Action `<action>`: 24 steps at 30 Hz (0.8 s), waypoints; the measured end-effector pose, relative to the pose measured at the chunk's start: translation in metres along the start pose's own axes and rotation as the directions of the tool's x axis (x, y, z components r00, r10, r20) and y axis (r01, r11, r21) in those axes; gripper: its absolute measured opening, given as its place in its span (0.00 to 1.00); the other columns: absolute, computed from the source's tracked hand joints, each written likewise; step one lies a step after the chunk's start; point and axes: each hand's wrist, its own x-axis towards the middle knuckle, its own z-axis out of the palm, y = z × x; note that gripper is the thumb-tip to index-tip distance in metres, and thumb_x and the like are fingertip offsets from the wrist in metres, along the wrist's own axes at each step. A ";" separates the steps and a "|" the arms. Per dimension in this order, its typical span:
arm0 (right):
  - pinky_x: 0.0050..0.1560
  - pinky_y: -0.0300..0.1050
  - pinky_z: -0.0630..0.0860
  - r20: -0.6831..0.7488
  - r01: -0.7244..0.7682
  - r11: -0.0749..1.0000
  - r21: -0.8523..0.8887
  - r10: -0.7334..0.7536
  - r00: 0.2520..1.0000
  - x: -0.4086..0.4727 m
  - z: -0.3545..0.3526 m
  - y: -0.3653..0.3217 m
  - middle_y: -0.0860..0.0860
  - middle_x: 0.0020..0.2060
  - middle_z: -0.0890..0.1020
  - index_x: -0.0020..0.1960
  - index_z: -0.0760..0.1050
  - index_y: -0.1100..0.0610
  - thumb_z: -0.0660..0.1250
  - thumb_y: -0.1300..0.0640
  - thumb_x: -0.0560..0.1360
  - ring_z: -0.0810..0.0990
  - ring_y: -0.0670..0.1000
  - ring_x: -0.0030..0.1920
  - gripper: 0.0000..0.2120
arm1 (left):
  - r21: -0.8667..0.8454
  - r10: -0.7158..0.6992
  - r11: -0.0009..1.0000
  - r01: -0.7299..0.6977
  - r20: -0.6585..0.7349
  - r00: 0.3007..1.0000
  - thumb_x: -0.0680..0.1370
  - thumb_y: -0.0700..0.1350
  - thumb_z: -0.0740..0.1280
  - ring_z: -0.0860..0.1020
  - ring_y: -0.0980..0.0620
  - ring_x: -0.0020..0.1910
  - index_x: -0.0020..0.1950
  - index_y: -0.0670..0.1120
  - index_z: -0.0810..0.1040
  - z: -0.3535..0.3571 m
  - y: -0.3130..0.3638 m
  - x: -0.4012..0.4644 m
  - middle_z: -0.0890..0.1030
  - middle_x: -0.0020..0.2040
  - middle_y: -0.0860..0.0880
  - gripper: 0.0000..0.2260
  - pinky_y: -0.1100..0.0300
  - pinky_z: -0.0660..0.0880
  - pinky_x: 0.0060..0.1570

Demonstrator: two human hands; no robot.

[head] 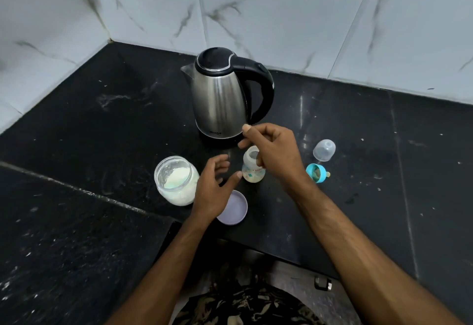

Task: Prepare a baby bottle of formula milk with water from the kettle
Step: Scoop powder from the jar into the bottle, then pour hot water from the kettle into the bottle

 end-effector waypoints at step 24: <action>0.25 0.38 0.66 -0.088 -0.249 0.954 0.166 0.266 0.960 0.020 -0.058 0.035 0.52 0.36 0.85 0.43 0.79 0.57 0.67 0.50 0.78 0.68 0.45 0.22 0.11 | 0.074 0.045 0.996 -0.047 0.030 0.999 0.74 0.45 0.75 0.75 0.64 0.60 0.65 0.55 0.71 0.013 0.009 0.000 0.77 0.58 0.59 0.22 0.58 0.74 0.61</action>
